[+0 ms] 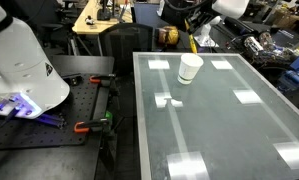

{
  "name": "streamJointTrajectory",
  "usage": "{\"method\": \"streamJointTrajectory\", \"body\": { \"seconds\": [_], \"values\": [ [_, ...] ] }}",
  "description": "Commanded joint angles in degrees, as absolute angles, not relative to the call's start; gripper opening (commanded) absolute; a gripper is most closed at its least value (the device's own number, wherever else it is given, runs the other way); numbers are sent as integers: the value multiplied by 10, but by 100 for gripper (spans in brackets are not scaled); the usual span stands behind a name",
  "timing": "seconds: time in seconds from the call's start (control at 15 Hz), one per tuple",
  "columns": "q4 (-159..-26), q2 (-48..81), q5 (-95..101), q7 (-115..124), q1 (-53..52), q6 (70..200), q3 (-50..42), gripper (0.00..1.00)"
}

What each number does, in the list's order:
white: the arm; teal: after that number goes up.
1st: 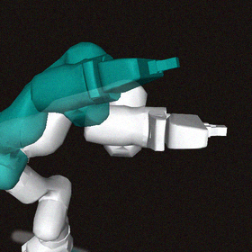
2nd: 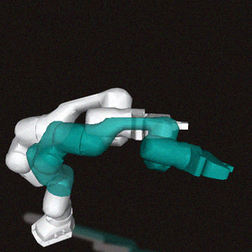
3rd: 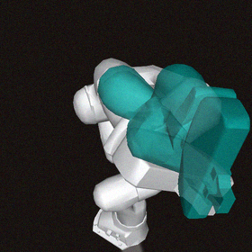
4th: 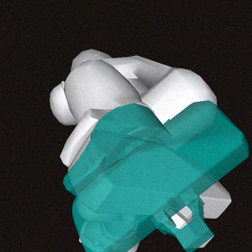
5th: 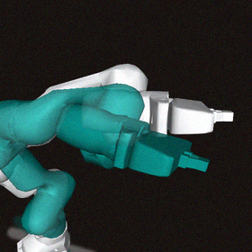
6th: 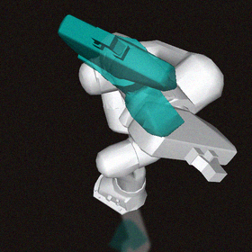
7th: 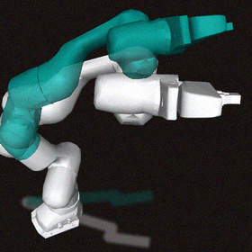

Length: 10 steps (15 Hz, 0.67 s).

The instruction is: Take the pen from the white cup and place it on the table

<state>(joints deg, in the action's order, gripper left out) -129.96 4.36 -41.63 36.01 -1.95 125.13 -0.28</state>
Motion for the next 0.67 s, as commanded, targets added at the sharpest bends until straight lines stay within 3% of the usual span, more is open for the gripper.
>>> {"method": "streamJointTrajectory", "body": {
  "seconds": [0.0, 0.6],
  "values": [
    [-1354, -27, -395, 373, -28, 1315, 8, 2],
    [-1427, -96, -333, 460, 0, 1469, 11, 2]
  ]
}}
